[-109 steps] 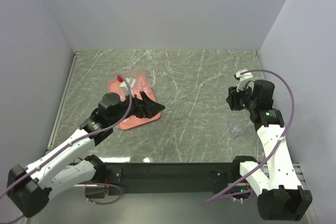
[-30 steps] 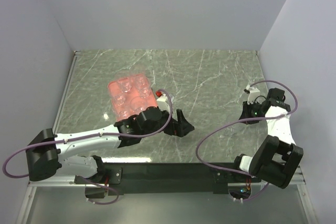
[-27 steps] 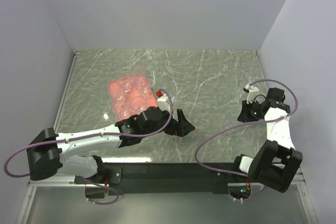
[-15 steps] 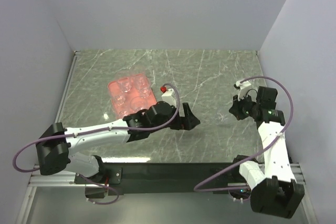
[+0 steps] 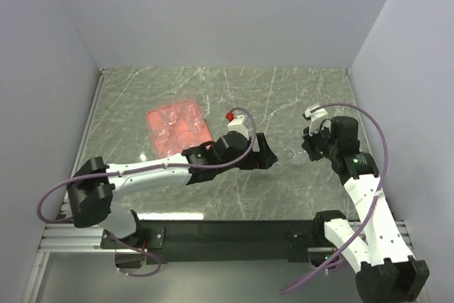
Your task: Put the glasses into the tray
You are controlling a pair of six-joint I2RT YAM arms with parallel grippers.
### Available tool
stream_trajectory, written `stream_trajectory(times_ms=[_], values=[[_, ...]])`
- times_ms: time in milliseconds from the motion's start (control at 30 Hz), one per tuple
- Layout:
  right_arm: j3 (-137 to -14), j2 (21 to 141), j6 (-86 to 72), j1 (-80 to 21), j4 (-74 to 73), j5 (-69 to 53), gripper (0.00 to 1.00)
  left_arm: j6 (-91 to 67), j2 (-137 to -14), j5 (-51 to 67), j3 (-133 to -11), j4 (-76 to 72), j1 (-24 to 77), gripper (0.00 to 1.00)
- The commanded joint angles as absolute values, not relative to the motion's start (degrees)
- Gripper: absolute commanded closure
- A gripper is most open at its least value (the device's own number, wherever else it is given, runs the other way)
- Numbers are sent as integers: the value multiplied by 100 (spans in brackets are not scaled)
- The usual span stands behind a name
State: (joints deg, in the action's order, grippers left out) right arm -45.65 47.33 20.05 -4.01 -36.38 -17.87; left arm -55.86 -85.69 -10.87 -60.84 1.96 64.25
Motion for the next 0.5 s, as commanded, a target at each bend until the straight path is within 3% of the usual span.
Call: stream_trajectory(times_ms=[0, 333, 467], values=[[-4694, 4527, 1565, -702, -3164, -1311, 100, -5686, -8744, -1309, -6599, 228, 6486, 4], [-4553, 4324, 1046, -1476, -2935, -378, 100, -6055, -9658, -2284, -7786, 1528, 6776, 19], [-4614, 4342, 1011, -1521, -2953, -431, 100, -6222, -9984, -2662, -8287, 2143, 6847, 32]])
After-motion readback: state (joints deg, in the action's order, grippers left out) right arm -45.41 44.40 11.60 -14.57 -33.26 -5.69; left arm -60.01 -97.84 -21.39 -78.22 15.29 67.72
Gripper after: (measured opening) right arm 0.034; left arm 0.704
